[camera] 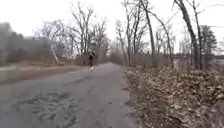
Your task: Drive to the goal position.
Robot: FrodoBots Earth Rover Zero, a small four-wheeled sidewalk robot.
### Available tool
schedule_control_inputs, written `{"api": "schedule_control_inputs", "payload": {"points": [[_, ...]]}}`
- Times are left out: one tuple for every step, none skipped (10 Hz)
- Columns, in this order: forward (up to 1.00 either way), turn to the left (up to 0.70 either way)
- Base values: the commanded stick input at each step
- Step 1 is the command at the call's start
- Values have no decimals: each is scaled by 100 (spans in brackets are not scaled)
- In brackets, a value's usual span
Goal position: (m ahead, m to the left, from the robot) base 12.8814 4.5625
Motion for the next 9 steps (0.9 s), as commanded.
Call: {"api": "schedule_control_inputs", "payload": {"points": [[100, 17], [100, 6], [100, 0], [100, 0], [100, 0], [100, 0], [100, 0], [100, 0], [100, 0]]}}
